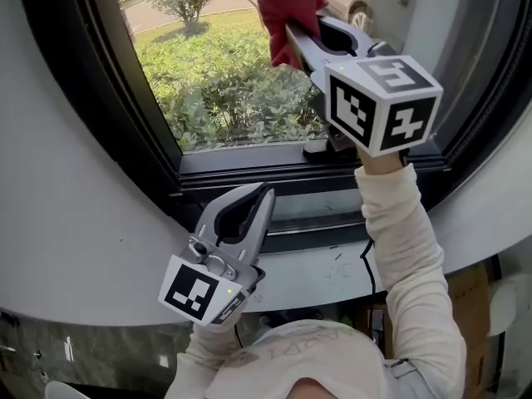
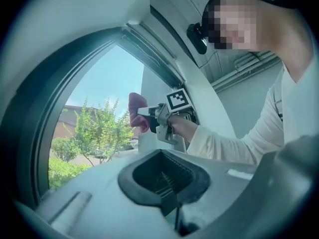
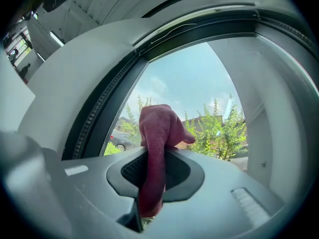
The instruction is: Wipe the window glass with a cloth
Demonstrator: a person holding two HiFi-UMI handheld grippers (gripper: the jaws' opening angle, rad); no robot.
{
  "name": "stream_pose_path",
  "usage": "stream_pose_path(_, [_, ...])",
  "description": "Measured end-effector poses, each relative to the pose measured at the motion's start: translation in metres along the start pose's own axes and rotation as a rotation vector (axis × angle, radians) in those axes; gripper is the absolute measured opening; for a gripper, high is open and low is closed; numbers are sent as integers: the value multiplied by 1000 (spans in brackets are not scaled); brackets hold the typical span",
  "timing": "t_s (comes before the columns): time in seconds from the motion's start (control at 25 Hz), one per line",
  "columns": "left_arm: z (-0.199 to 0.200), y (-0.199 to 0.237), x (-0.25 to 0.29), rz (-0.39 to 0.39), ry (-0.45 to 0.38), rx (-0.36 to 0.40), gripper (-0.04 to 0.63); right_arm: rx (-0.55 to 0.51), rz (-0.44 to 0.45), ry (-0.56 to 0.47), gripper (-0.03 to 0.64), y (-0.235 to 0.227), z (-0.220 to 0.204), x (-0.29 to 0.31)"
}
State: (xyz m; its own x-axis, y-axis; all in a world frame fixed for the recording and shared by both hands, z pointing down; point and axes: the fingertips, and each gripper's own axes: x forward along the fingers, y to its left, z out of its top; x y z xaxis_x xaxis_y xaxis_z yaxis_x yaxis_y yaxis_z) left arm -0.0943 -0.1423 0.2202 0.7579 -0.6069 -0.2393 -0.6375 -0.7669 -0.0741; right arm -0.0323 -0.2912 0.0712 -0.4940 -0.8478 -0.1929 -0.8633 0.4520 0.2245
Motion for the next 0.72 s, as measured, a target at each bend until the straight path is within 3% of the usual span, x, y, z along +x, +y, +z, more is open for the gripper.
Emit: stream_pose_path(0.72, [-2,-97,166,-146,68,54,0,46,-178,3,71,-199,-35,-129])
